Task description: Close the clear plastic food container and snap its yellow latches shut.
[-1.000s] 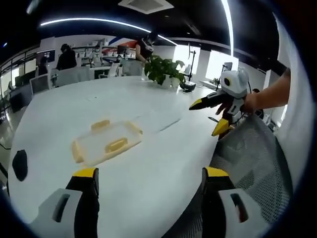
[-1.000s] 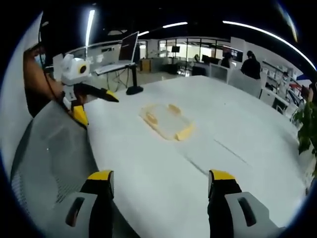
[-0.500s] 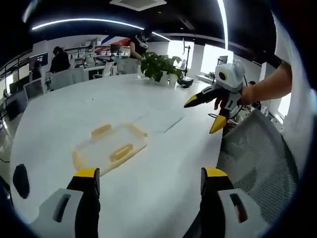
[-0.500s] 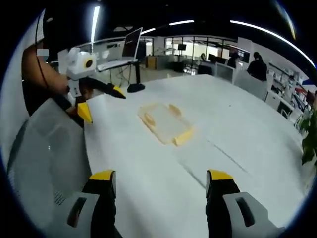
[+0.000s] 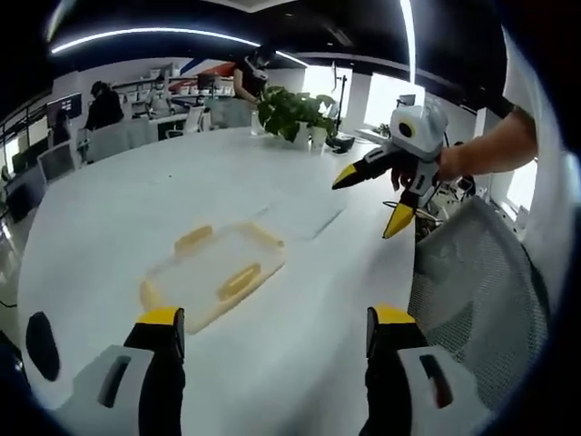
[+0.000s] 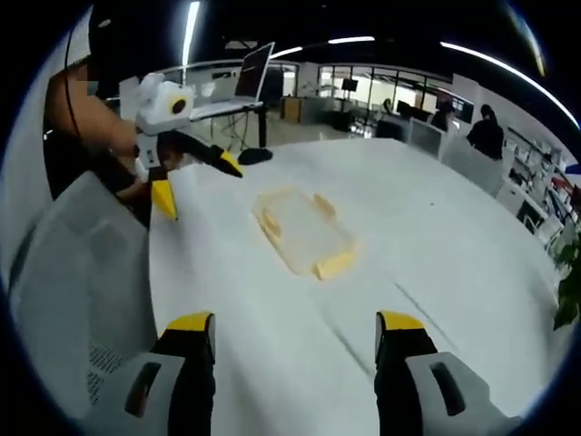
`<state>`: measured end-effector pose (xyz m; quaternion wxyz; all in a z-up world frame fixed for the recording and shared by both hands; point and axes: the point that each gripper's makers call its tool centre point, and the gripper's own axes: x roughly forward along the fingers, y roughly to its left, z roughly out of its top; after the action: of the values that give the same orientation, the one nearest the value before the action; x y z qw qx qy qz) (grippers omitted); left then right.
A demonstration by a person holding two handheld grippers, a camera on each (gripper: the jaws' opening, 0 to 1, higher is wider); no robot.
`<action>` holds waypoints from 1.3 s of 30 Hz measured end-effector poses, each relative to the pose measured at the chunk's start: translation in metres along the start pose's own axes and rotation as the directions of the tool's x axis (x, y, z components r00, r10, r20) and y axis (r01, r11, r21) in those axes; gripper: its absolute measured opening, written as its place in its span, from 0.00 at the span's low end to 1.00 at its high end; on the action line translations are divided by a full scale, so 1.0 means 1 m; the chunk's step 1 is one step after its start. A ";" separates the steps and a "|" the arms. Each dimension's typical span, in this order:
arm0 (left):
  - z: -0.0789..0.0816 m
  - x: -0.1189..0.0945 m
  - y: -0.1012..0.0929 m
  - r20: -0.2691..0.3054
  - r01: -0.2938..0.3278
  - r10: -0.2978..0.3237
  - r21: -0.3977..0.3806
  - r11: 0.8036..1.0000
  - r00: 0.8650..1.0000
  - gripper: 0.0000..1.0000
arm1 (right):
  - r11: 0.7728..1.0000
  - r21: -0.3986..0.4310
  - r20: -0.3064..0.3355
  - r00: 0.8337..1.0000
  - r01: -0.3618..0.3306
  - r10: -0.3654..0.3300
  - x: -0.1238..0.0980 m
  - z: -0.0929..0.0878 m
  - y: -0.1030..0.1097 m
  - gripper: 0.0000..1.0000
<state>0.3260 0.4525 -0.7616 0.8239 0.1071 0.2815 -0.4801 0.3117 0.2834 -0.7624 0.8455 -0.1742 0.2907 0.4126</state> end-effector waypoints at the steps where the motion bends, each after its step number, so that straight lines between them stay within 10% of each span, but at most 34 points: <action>1: 0.000 0.001 0.001 -0.003 0.003 -0.003 0.005 1.000 1.000 0.82 | 1.000 -0.005 -0.003 1.000 -0.001 0.001 0.001 0.000 -0.001 0.72; 39: -0.009 0.014 0.046 -0.090 0.018 -0.012 0.067 0.998 0.996 0.78 | 0.985 -0.145 -0.078 0.994 -0.089 0.078 0.037 0.020 -0.021 0.67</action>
<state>0.3669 0.4697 -0.7810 0.8026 0.1543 0.3025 -0.4904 0.3536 0.3028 -0.7695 0.8011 -0.2390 0.2965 0.4617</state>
